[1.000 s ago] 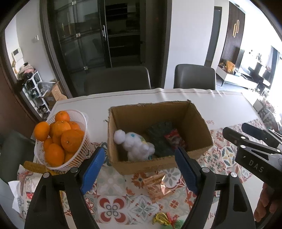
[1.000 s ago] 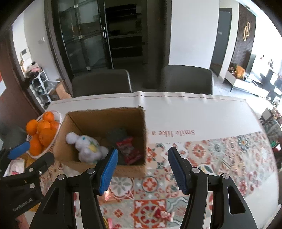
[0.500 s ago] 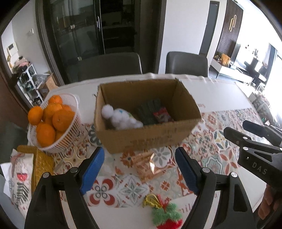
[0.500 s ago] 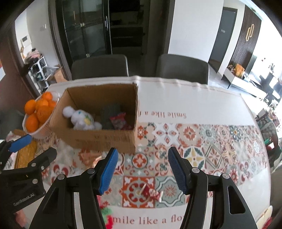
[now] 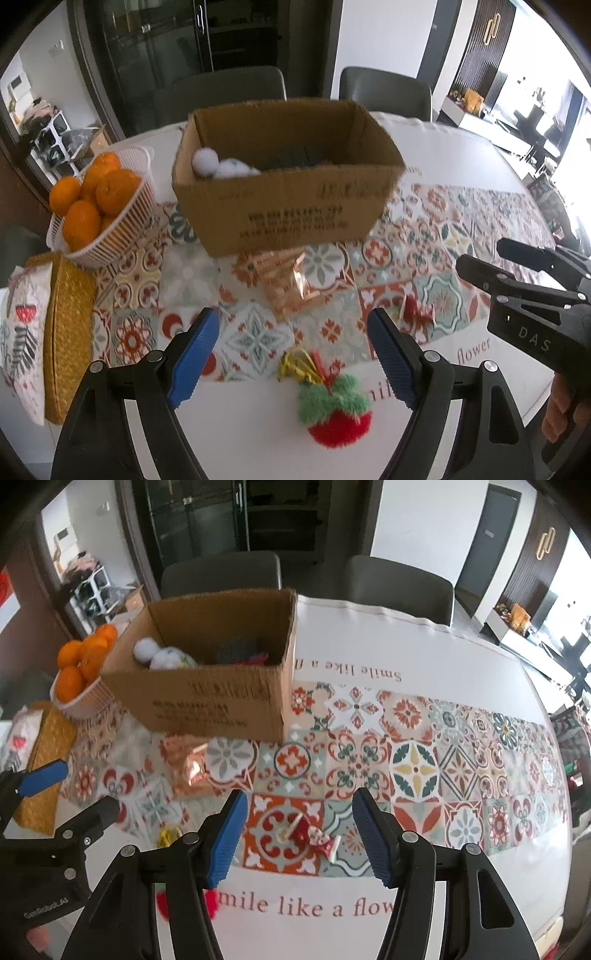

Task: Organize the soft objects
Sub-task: 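Move both tools down toward the fluffy strawberry pompom and small red packet, then grasp the red-green fluffy pompom with the left gripper while the right grasps the red packet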

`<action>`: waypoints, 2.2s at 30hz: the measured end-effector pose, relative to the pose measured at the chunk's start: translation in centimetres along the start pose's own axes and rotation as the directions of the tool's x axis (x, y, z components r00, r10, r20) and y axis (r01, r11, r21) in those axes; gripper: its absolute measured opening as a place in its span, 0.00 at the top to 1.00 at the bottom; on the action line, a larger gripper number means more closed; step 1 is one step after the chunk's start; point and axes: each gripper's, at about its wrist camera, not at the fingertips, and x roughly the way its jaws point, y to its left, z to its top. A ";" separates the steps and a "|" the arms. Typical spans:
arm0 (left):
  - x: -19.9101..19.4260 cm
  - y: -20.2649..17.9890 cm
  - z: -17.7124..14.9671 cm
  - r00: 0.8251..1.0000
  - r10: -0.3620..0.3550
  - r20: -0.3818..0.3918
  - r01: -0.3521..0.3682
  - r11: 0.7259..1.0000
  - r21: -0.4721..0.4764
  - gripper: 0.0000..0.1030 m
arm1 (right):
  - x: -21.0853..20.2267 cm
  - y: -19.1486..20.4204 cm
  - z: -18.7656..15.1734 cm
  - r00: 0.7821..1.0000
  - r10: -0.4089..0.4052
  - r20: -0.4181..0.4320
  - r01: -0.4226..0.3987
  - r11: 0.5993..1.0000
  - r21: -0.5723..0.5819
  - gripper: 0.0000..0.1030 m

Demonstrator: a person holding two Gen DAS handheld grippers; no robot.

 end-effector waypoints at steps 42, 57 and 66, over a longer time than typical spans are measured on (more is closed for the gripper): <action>8.7 -4.9 -10.3 0.936 -0.047 -0.348 0.012 0.995 -0.102 0.20 | 12.1 -0.6 -5.8 0.963 -0.018 -0.270 -0.082 0.932 -0.352 0.42; 10.7 -4.9 -11.1 0.920 -0.056 -0.388 0.016 0.994 -0.105 0.33 | 15.1 -0.8 -5.5 0.960 -0.036 -0.276 -0.075 0.921 -0.383 0.43; 11.4 -5.5 -11.7 0.919 -0.076 -0.388 0.039 0.994 -0.103 0.46 | 15.4 -0.8 -5.3 0.961 -0.003 -0.276 -0.097 0.932 -0.350 0.58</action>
